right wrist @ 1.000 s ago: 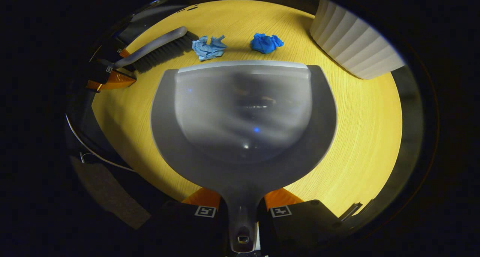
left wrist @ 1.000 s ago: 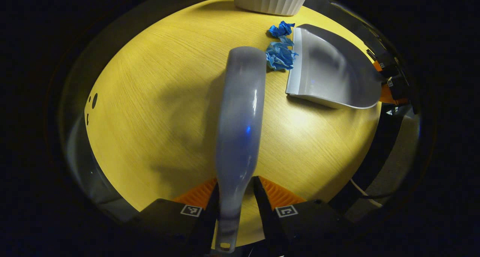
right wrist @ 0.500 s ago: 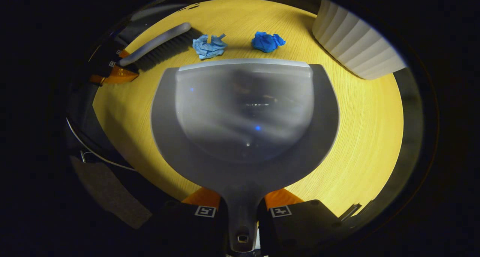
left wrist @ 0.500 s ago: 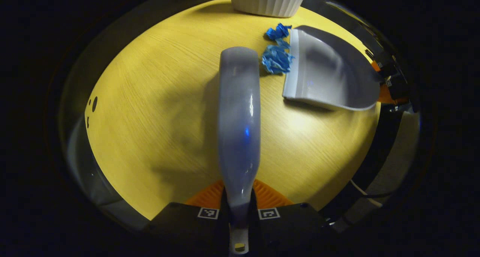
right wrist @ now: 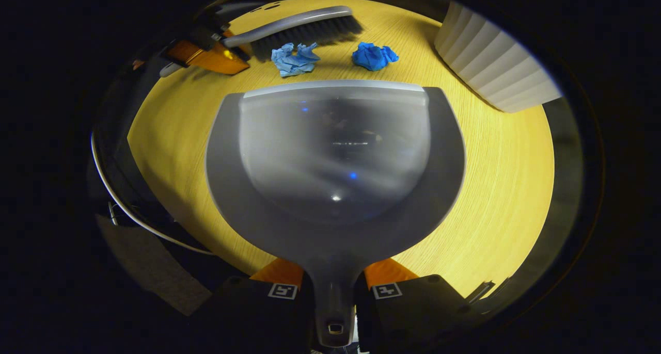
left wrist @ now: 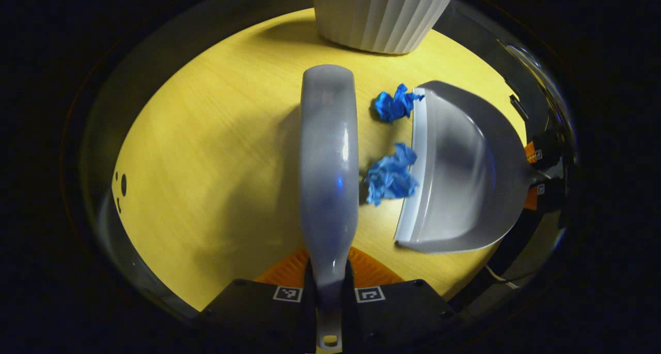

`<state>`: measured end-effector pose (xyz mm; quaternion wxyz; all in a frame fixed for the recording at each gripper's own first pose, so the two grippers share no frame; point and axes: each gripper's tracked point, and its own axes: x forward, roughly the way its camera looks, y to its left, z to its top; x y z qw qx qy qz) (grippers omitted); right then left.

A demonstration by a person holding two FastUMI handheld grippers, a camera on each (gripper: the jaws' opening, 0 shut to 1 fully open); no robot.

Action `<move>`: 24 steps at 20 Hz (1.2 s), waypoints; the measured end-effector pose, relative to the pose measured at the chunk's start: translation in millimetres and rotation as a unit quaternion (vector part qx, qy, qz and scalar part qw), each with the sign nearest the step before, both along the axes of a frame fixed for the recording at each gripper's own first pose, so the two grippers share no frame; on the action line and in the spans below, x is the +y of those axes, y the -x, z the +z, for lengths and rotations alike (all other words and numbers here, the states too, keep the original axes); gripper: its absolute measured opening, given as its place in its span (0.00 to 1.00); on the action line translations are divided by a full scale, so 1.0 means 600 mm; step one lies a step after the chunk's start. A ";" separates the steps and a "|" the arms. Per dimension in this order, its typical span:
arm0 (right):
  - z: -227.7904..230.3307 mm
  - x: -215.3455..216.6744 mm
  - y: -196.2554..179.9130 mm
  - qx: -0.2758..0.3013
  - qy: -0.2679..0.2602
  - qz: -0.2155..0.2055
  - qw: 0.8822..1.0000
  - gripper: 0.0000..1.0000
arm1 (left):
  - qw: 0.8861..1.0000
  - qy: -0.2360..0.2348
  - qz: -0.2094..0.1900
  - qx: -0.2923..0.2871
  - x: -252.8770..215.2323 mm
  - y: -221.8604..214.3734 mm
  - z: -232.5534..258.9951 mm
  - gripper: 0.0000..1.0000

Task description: Pick up the small broom and dustpan from the desktop, sweep the trash into the dustpan with the broom, and then empty the trash into the garbage bin.

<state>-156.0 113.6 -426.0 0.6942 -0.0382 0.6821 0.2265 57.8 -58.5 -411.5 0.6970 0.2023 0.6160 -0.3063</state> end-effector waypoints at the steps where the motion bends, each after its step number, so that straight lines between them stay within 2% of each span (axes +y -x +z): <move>1: 0.000 0.000 0.000 0.000 0.000 -0.001 1.000 0.38 | 1.000 -0.004 -0.016 -0.003 -0.008 -0.009 -0.003 0.23; 3: 0.000 -0.001 0.000 0.000 0.000 -0.001 1.000 0.38 | 0.999 -0.014 -0.043 -0.002 -0.023 -0.023 -0.003 0.23; 4: 0.000 -0.001 -0.001 0.001 0.000 -0.002 1.000 0.31 | 0.998 -0.018 -0.054 -0.001 -0.031 -0.025 0.000 0.23; 5: 0.000 -0.001 -0.002 0.002 -0.001 -0.003 1.000 0.32 | 0.998 -0.018 -0.062 -0.001 -0.038 -0.026 -0.004 0.23; 6: 0.001 0.000 -0.001 0.002 -0.001 -0.004 1.000 0.38 | 0.998 -0.017 -0.066 0.001 -0.046 -0.024 -0.002 0.23; 9: 0.002 0.000 -0.004 0.004 -0.004 -0.005 1.000 0.37 | 0.995 0.011 -0.086 0.052 -0.070 0.031 0.008 0.22; 11: -0.001 0.000 -0.004 -0.001 -0.009 -0.005 1.000 0.37 | 0.993 0.036 -0.067 0.090 -0.083 0.059 0.020 0.22; 14: 0.002 0.000 -0.003 0.000 -0.009 -0.001 1.000 0.37 | 0.994 0.038 -0.053 0.084 -0.081 0.060 0.012 0.22; 18: 0.003 0.003 -0.005 -0.007 -0.013 -0.004 1.000 0.37 | 0.997 0.018 -0.035 0.065 -0.071 0.057 0.009 0.22; 19: 0.004 0.003 -0.006 -0.010 -0.016 -0.007 1.000 0.43 | 0.998 0.009 -0.021 0.059 -0.067 0.059 0.006 0.22; 20: 0.004 0.002 -0.005 -0.012 -0.019 -0.009 1.000 0.38 | 0.999 0.002 -0.008 0.053 -0.061 0.061 0.005 0.22; 24: 0.001 -0.017 0.010 -0.013 -0.014 -0.019 1.000 0.35 | 0.998 -0.030 0.038 0.035 -0.054 0.076 0.002 0.23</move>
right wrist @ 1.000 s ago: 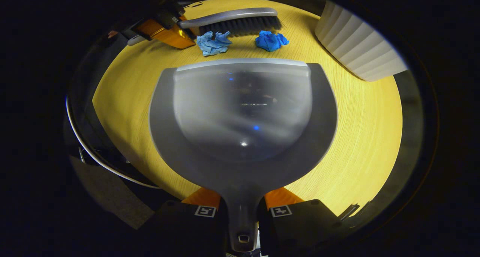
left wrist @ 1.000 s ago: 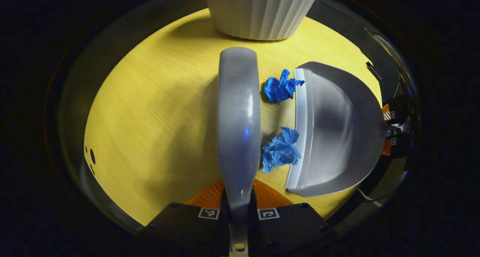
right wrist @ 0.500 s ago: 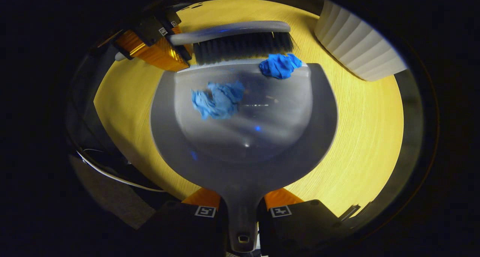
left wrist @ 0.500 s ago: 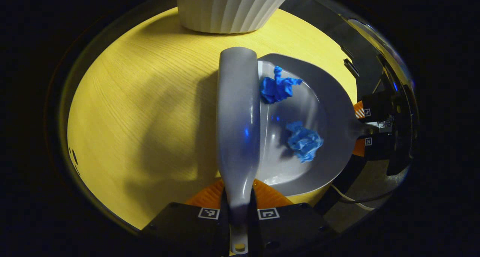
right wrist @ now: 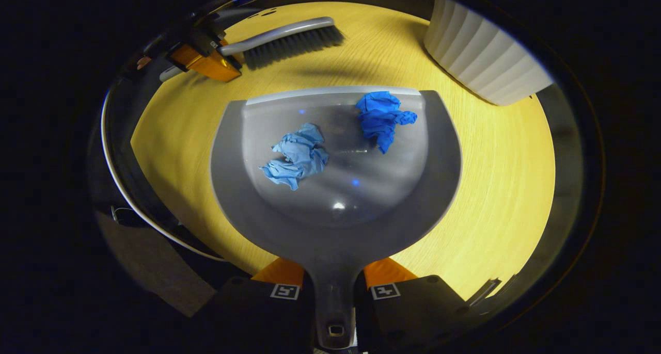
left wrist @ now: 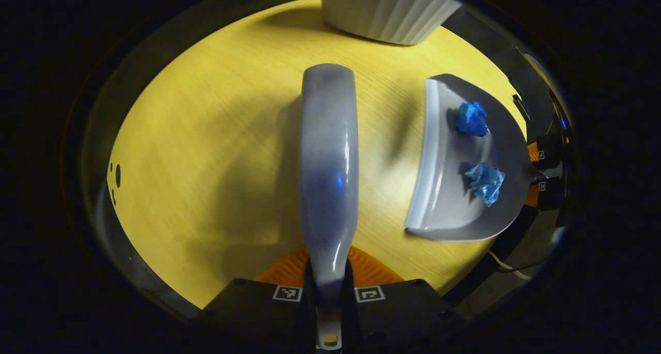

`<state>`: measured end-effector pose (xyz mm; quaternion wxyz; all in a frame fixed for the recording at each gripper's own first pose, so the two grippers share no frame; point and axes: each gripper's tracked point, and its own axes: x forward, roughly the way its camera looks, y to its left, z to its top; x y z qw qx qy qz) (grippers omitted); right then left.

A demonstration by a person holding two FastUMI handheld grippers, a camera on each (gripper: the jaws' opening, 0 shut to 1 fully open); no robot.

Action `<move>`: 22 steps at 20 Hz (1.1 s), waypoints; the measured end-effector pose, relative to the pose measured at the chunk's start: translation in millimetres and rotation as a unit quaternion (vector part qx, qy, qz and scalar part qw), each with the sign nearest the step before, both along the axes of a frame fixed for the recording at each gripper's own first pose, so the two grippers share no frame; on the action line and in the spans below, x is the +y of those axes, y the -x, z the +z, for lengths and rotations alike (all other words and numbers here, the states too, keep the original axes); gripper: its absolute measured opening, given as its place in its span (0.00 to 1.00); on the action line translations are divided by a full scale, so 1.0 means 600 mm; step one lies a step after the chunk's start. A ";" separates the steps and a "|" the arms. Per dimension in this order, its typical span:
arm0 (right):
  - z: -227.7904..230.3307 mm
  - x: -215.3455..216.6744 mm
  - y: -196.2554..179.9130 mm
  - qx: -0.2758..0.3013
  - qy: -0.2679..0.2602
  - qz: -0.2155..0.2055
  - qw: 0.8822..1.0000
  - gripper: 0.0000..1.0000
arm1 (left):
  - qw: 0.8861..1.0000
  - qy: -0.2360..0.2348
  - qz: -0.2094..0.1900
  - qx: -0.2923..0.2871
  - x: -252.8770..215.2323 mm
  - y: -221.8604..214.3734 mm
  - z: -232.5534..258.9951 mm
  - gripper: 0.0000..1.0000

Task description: Pick up the small broom and dustpan from the desktop, sweep the trash into the dustpan with the broom, and then empty the trash into the garbage bin.

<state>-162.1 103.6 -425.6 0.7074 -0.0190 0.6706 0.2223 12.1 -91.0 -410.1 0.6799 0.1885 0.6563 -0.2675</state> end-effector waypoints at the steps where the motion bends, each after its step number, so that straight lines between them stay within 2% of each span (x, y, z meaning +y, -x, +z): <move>1: 0.003 -0.005 0.004 0.002 0.000 -0.004 1.000 0.35 | 1.000 -0.002 0.003 -0.002 -0.007 0.006 0.001 0.23; 3: 0.019 -0.019 0.005 -0.002 -0.003 -0.015 1.000 0.35 | 1.000 -0.001 0.002 -0.007 -0.025 0.011 0.003 0.23; 6: 0.084 -0.020 -0.024 -0.008 -0.005 -0.018 1.000 0.35 | 1.000 -0.014 -0.015 -0.003 -0.051 0.031 -0.004 0.22; 7: 0.098 -0.023 -0.028 -0.003 -0.004 -0.015 1.000 0.35 | 1.000 -0.014 -0.019 0.000 -0.058 0.029 -0.012 0.26; 8: 0.091 -0.018 -0.029 0.000 -0.004 -0.015 1.000 0.35 | 1.000 -0.012 -0.021 0.001 -0.064 0.025 -0.011 0.22; 11: 0.089 -0.018 -0.032 -0.014 0.004 -0.030 0.999 0.35 | 1.000 -0.009 -0.025 -0.002 -0.041 0.020 -0.007 0.22; 14: 0.107 -0.017 -0.019 -0.044 0.012 -0.068 0.997 0.35 | 1.000 -0.002 -0.028 -0.003 -0.041 0.020 -0.002 0.22; 19: 0.092 0.000 0.002 -0.116 0.003 -0.164 0.980 0.32 | 1.000 0.004 -0.025 -0.010 -0.036 0.022 0.007 0.22; 22: 0.071 0.004 -0.005 -0.174 0.025 -0.189 0.966 0.33 | 1.000 0.008 -0.021 -0.013 -0.035 0.024 0.011 0.22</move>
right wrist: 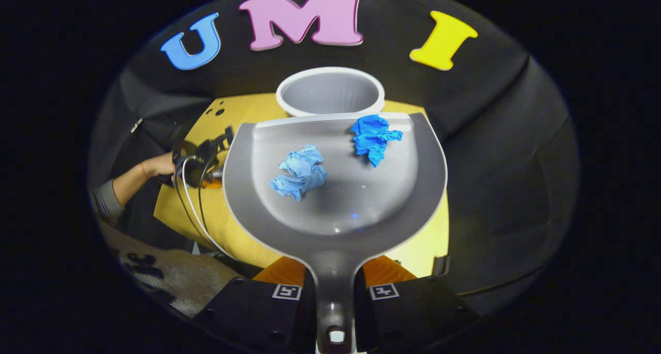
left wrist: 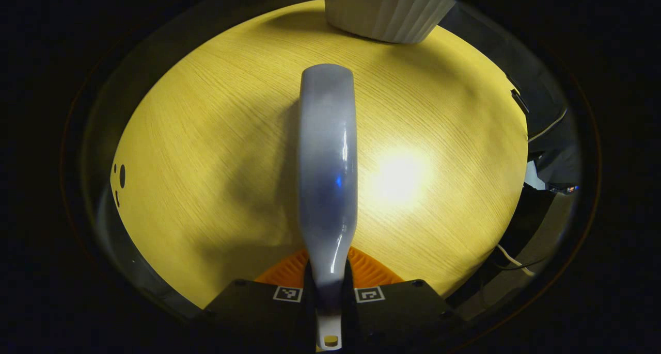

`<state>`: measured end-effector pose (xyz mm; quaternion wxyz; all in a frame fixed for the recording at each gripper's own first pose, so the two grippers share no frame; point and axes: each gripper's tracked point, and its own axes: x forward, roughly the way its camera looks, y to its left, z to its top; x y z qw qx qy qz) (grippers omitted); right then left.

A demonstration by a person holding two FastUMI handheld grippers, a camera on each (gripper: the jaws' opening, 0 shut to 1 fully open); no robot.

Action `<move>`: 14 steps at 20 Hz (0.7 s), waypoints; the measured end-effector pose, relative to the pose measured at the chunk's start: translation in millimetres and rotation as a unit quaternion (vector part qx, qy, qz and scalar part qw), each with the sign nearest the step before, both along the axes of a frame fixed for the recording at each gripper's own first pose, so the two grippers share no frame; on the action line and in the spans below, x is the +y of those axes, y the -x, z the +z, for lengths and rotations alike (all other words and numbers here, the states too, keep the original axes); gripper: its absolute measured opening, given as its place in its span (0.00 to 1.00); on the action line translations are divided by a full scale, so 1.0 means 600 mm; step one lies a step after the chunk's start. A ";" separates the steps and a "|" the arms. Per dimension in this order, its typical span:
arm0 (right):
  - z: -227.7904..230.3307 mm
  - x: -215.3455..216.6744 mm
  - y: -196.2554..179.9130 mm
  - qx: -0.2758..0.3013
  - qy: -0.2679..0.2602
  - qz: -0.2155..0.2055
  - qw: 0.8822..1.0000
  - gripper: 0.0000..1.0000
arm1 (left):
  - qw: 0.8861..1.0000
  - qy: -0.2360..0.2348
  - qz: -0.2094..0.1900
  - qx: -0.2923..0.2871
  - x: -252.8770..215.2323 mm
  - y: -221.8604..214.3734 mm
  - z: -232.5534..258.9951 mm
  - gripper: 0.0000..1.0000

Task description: Pick up the small broom and dustpan from the desktop, sweep the trash into the dustpan with the broom, and then empty the trash into the garbage bin.

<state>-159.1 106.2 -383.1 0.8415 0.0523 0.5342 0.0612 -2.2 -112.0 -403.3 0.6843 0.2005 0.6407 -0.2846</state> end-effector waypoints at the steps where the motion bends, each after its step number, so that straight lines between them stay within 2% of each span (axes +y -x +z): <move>1: -0.012 0.003 -0.005 -0.014 0.014 -0.006 1.000 0.33 | 1.000 0.000 -0.001 0.000 0.002 0.000 0.000 0.23; 3: -0.036 0.005 -0.034 -0.058 0.051 -0.019 0.997 0.33 | 1.000 0.000 -0.002 0.002 0.000 0.000 -0.002 0.22; 6: -0.095 -0.005 -0.081 -0.112 0.146 -0.002 0.983 0.32 | 1.000 -0.005 -0.001 0.004 -0.001 0.000 -0.002 0.22; 10: -0.128 -0.002 -0.056 -0.132 0.222 0.040 0.965 0.33 | 1.000 -0.006 0.002 0.002 -0.003 -0.001 -0.004 0.22; 12: -0.154 -0.012 -0.034 -0.143 0.279 0.078 0.946 0.33 | 1.000 -0.005 0.008 -0.002 -0.004 0.000 -0.004 0.22; 14: -0.172 -0.007 -0.025 -0.161 0.333 0.120 0.921 0.33 | 1.000 -0.008 0.012 -0.001 -0.003 0.003 -0.004 0.23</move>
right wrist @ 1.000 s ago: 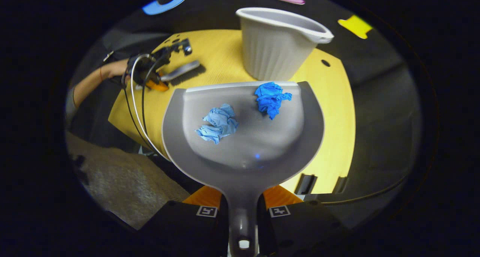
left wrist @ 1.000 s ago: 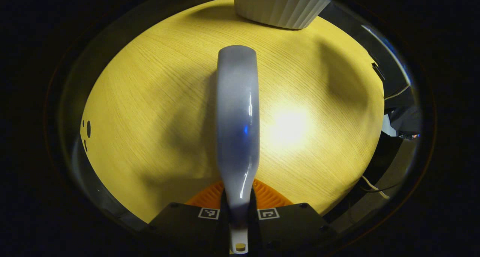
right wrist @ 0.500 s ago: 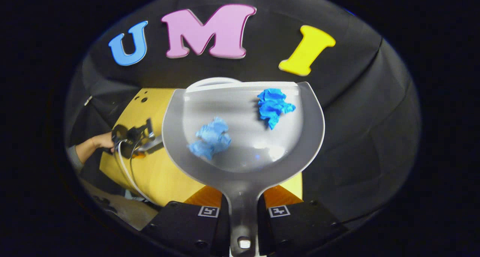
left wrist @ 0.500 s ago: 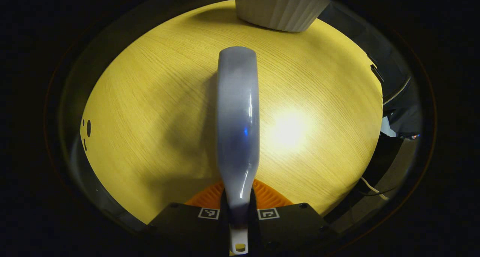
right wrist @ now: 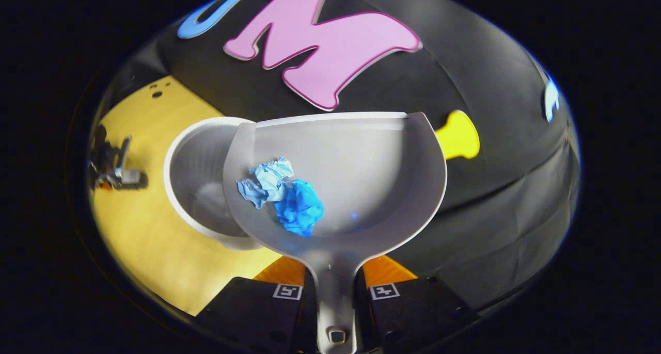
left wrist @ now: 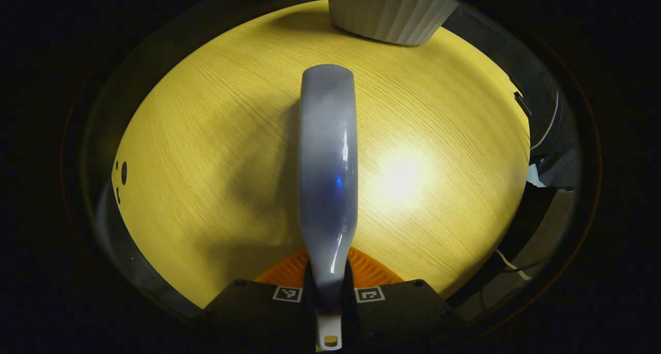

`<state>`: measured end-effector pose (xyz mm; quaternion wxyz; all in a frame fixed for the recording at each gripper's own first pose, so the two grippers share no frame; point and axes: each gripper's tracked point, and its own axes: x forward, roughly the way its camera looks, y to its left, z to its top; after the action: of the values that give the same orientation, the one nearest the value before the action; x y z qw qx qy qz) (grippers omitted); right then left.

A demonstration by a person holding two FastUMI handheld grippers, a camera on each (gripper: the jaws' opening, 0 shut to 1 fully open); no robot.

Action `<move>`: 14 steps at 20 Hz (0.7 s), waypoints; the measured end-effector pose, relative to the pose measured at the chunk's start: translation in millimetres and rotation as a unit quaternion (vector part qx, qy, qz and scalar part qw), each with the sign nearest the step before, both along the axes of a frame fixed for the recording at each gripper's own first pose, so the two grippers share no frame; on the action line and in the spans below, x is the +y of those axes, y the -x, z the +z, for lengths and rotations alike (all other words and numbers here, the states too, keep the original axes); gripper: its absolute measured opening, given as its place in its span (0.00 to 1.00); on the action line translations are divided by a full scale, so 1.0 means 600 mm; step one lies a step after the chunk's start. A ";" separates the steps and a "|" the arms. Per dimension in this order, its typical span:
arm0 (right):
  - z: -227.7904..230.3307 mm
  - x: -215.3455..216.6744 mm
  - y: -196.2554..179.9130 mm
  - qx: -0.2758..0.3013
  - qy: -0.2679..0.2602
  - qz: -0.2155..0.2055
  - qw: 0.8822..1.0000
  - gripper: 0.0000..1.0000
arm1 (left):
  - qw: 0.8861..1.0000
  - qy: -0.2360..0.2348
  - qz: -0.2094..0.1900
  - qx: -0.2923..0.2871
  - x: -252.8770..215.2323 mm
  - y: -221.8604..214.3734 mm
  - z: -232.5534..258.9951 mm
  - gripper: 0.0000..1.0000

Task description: Pick up the small broom and dustpan from the desktop, sweep the trash into the dustpan with the broom, and then empty the trash into the garbage bin.

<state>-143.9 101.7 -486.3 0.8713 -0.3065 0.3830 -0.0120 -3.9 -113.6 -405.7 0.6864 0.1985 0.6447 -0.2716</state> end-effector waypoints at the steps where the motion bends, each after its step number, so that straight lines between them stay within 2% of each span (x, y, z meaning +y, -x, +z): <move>1: -0.002 0.004 0.004 -0.011 0.035 0.020 0.999 0.33 | 1.000 -0.001 0.001 0.001 0.000 0.001 0.003 0.23; 4: 0.016 0.022 0.006 -0.052 0.148 0.095 0.983 0.32 | 1.000 -0.003 0.002 0.004 -0.001 0.002 0.007 0.23; 6: 0.038 0.023 0.023 -0.060 0.196 0.131 0.970 0.32 | 1.000 -0.006 0.000 0.007 -0.002 0.001 0.002 0.23; 8: 0.055 0.010 0.044 -0.059 0.216 0.146 0.963 0.33 | 1.000 -0.008 -0.002 0.009 -0.005 -0.001 -0.001 0.26; 9: 0.063 0.007 0.056 -0.060 0.222 0.151 0.961 0.32 | 1.000 -0.007 -0.002 0.009 -0.005 -0.002 -0.003 0.23; 12: 0.070 -0.013 0.071 -0.062 0.233 0.154 0.958 0.32 | 1.000 -0.005 -0.002 0.008 -0.003 0.000 -0.001 0.23; 14: 0.060 -0.024 0.074 -0.062 0.256 0.163 0.951 0.32 | 1.000 -0.004 -0.002 0.007 -0.005 -0.001 -0.002 0.23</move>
<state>-188.5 87.3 -450.3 0.7758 -0.5762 0.2568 0.0136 -3.5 -116.7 -406.7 0.6804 0.2009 0.6503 -0.2716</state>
